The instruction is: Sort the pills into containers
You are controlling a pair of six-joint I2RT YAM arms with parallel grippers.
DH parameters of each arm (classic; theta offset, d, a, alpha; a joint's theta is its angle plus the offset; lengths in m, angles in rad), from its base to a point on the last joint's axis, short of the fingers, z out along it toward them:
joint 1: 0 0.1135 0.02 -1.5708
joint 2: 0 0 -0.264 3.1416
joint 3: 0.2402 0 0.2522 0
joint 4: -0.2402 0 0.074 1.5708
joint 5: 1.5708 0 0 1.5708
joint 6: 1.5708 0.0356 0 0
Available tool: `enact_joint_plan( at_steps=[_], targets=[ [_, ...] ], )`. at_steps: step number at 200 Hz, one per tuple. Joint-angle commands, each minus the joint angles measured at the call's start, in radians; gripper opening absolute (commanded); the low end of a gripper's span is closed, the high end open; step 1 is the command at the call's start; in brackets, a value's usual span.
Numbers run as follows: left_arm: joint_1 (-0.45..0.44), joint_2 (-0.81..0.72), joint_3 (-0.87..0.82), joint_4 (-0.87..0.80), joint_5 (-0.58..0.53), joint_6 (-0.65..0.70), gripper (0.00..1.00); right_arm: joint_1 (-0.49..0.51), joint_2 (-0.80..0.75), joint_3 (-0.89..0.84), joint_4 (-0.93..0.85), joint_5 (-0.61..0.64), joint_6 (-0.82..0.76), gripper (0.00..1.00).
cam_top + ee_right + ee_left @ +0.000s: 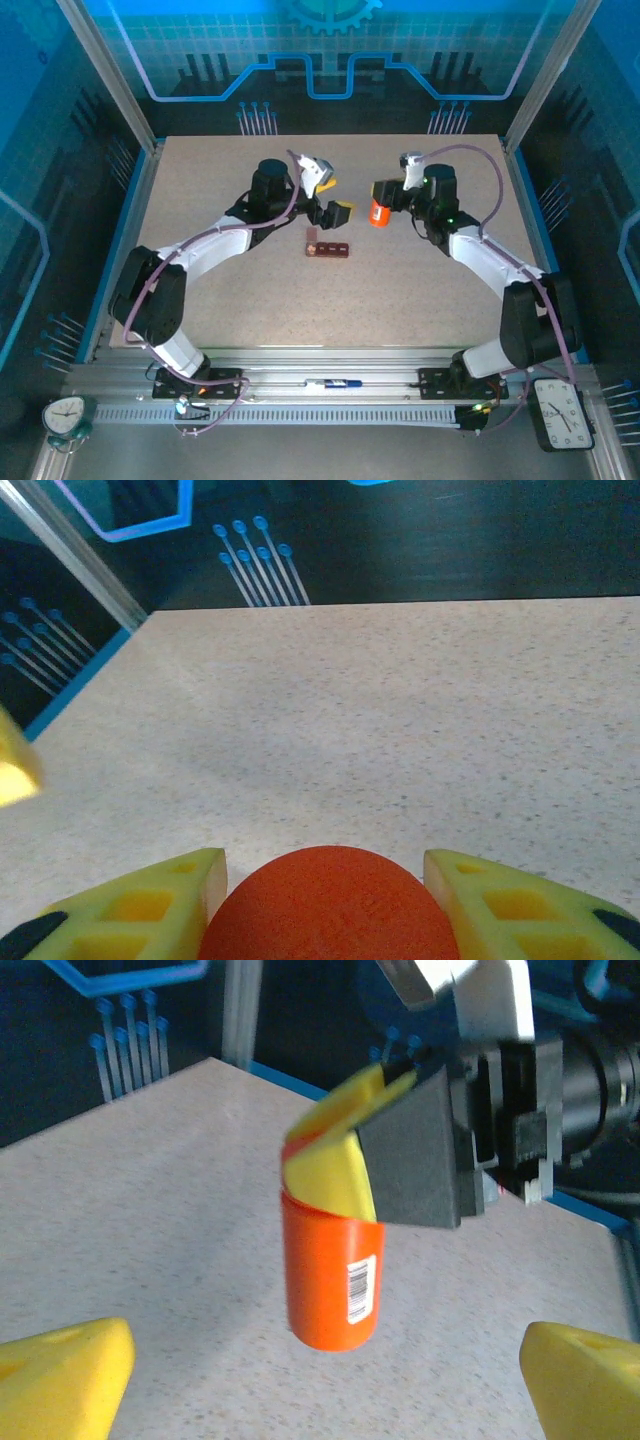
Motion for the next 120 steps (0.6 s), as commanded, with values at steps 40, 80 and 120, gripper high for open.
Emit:
enact_joint_plan(
  at_steps=[40, 80, 120],
  targets=[
    [0.010, -0.063, -0.078, 0.162, -0.293, -0.030, 0.99, 0.000, 0.055, -0.153, 0.274, 0.180, -0.055, 0.23],
    [0.012, -0.068, -0.087, 0.194, -0.341, -0.043, 0.99, 0.032, 0.079, -0.245, 0.376, 0.263, -0.057, 0.23],
    [0.011, -0.080, -0.095, 0.198, -0.370, -0.041, 0.99, 0.063, 0.092, -0.311, 0.440, 0.314, -0.054, 0.24]
  ],
)
